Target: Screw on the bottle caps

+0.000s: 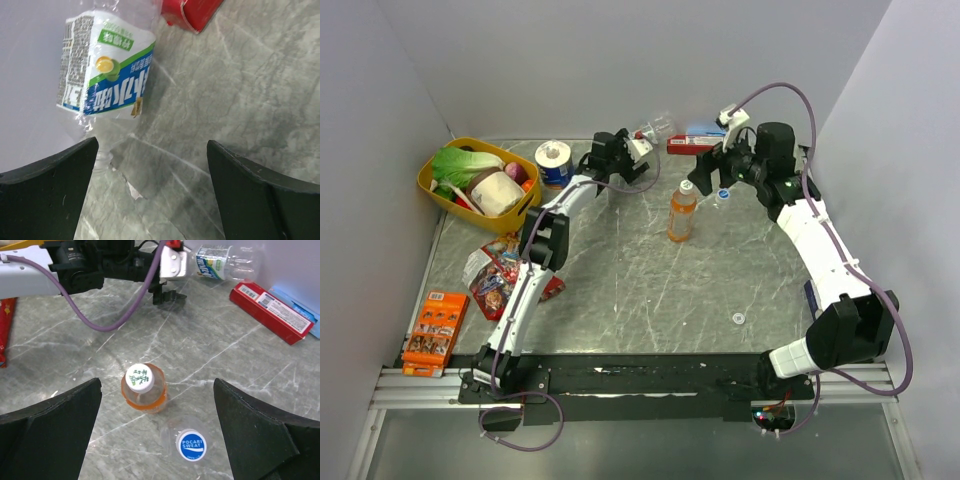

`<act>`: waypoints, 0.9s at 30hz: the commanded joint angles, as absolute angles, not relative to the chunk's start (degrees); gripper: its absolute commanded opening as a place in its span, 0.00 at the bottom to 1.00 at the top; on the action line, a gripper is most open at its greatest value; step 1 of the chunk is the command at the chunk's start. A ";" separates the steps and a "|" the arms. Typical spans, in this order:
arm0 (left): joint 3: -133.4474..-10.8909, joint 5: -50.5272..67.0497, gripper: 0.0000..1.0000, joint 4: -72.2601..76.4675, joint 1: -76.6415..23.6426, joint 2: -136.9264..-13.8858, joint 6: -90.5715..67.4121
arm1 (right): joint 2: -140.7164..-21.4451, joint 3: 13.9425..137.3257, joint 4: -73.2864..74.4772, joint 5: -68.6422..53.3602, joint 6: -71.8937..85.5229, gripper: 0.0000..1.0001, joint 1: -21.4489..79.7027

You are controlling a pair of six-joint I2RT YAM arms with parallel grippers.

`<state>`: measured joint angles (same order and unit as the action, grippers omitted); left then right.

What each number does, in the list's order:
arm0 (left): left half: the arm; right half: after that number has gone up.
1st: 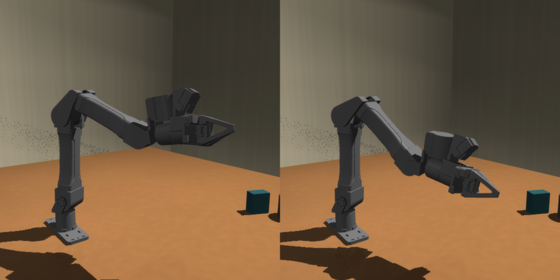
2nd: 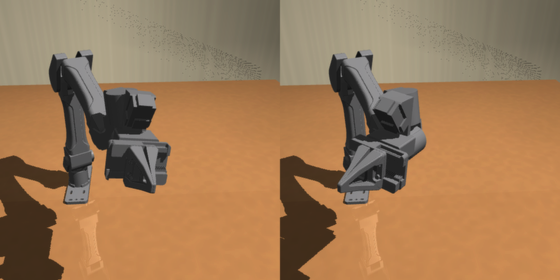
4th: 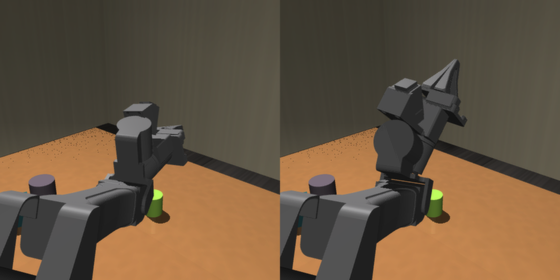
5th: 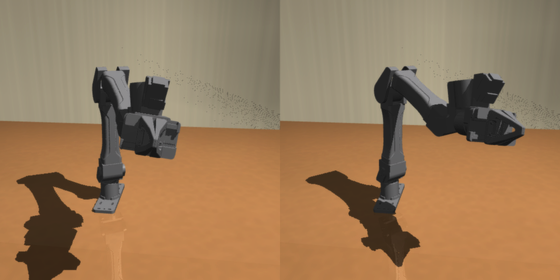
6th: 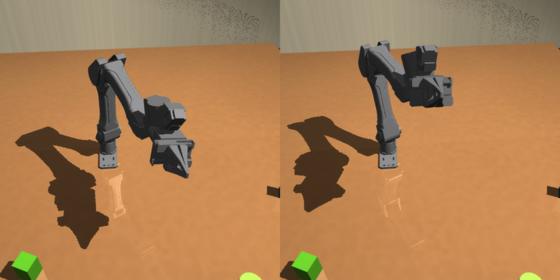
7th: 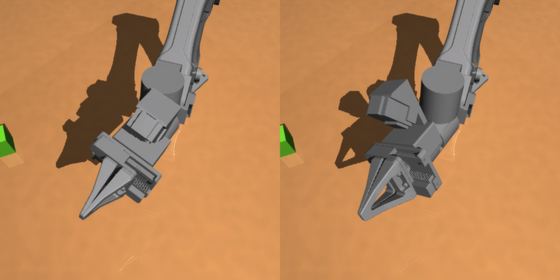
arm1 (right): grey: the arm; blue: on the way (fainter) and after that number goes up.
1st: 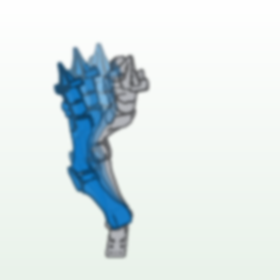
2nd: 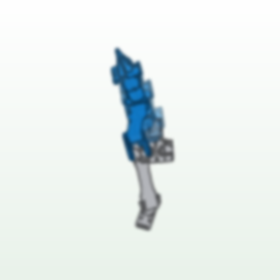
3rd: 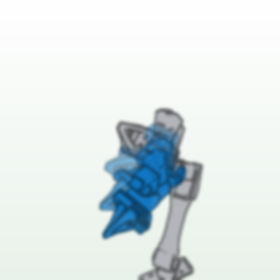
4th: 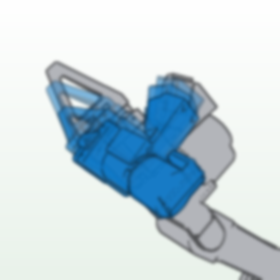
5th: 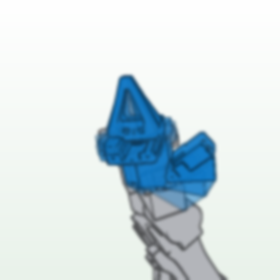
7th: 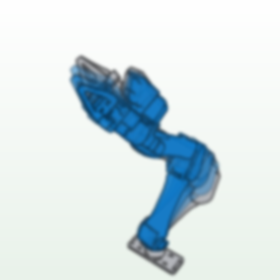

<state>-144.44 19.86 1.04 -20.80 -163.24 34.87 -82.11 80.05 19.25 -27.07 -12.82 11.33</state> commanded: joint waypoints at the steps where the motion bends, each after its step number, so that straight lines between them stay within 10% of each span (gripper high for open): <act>1: -148.01 27.06 0.96 3.16 -20.04 -164.36 33.93 | -82.79 84.02 19.51 -27.24 -11.43 0.99 9.58; 7: -146.17 41.35 0.96 -7.61 -19.42 -160.15 31.82 | -85.51 85.95 20.13 -28.92 -11.16 0.99 7.12; 12: -115.98 59.22 0.88 -10.91 -20.21 -135.92 32.79 | -87.63 88.59 19.95 -28.21 -9.50 0.99 5.80; 17: -72.87 38.89 0.99 33.67 -20.65 -106.40 0.47 | -87.10 89.03 19.16 -29.79 -8.97 0.99 5.89; 27: -114.49 24.82 0.96 17.05 -17.75 -139.20 3.25 | -87.28 87.19 17.84 -29.44 -8.00 0.99 5.80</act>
